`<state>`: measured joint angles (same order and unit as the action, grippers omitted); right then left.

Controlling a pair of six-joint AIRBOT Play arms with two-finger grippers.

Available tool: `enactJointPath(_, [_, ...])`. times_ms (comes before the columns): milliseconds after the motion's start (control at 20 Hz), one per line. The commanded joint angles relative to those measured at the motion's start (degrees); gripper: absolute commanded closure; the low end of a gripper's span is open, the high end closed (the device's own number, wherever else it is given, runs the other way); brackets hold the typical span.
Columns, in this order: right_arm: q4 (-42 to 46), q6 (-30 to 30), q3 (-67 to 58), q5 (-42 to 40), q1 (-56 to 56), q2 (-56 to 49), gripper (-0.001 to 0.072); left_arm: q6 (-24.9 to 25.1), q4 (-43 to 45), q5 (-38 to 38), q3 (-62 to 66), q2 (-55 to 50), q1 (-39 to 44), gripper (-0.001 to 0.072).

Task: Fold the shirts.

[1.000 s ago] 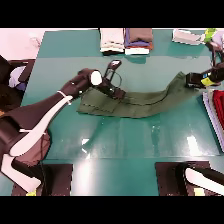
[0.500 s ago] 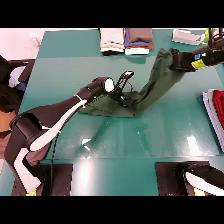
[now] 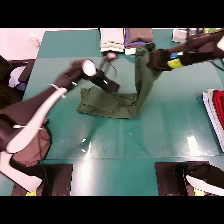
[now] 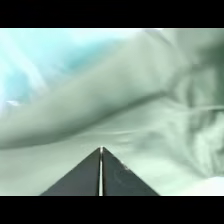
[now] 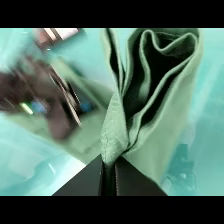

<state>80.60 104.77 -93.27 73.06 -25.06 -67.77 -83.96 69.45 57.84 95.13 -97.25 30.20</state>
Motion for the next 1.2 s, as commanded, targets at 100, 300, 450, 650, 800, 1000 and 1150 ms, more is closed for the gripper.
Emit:
enactJointPath(100, [-0.1,2.9,-0.1,-13.3,-10.9,-10.2,0.0694,0.0,10.5,3.9,0.1,15.9,-13.5,0.0682])
enactJointPath(300, [-0.2,4.4,-0.1,-32.2,-19.6,-22.8,0.0692,0.0,13.0,5.0,0.1,25.8,-21.2,0.0682])
enactJointPath(450, [-5.2,4.0,-0.1,-43.4,-22.8,-30.4,0.0379,0.0,15.3,6.1,0.0,29.8,-22.8,0.0682])
enactJointPath(650, [-3.2,3.8,-2.2,-35.4,-21.2,-29.1,0.034,0.0,15.7,9.1,0.1,30.6,-22.8,0.0682])
enactJointPath(800, [4.4,3.9,2.7,-27.5,-16.8,-22.4,0.034,-0.2,14.1,9.9,0.0,30.6,-22.8,0.0683])
enactJointPath(1000, [5.0,5.8,15.4,-19.5,-8.1,-13.4,0.0343,0.0,10.8,9.8,0.0,30.4,-22.8,0.0683])
enactJointPath(1150, [4.9,12.4,22.6,-15.3,-1.3,-9.2,0.0341,0.0,9.0,9.9,0.0,29.9,-22.8,0.0683])
